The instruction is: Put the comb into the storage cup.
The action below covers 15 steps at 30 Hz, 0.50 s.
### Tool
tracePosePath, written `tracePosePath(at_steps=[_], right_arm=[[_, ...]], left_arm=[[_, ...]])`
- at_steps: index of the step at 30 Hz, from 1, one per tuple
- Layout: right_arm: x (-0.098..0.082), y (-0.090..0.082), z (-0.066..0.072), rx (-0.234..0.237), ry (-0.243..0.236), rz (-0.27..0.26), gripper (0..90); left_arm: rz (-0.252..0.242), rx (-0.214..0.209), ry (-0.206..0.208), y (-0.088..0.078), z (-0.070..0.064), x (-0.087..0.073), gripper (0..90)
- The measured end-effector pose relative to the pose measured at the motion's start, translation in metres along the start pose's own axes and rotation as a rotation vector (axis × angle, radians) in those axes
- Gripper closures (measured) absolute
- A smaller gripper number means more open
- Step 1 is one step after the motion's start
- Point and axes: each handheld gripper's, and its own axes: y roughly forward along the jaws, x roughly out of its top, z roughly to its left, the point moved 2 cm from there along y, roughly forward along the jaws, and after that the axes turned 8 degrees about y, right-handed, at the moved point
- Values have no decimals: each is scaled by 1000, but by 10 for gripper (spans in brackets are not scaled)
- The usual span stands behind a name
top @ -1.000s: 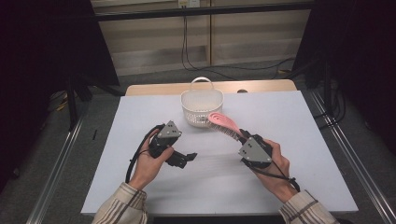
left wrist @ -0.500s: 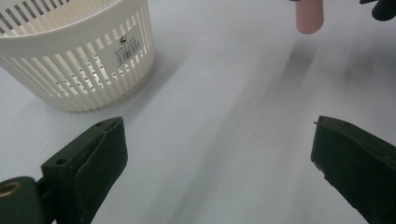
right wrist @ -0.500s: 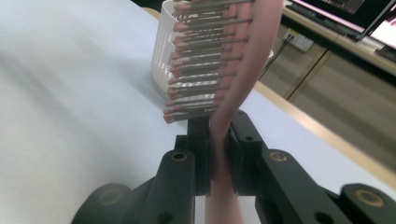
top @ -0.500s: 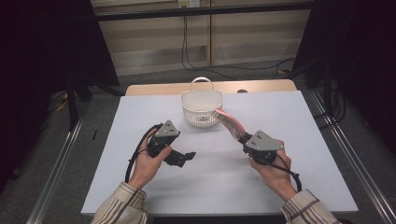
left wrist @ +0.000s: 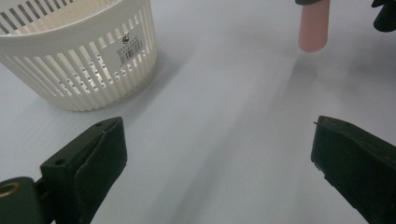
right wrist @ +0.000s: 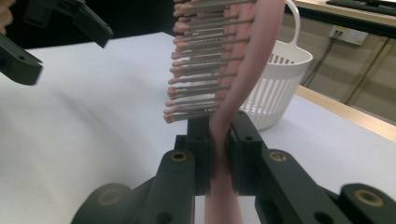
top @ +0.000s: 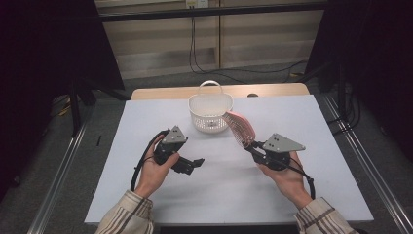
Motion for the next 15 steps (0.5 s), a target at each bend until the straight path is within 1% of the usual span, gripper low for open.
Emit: tracePosePath(at_steps=[1,2,4,6,9,11,13,15], right_arm=[[0,0,0,6,4,-3,810],[0,0,0,15,8,-4,810],[0,1,0,29,24,-11,810],[0,1,-1,48,50,-25,810],[0,1,-2,72,85,-35,810],[1,1,-2,88,101,-44,811],[1,0,-2,101,117,-61,810],[2,-1,-2,110,130,-77,810]], left_arm=[[-2,1,-2,0,0,0,37],[2,6,8,-1,0,0,37],[-1,17,14,-2,-1,0,37],[-10,5,4,-2,0,0,36],[-7,12,6,-1,-1,0,36],[-6,6,12,0,-2,0,36],[-1,6,27,1,-3,0,36],[-2,4,30,1,-3,0,36]])
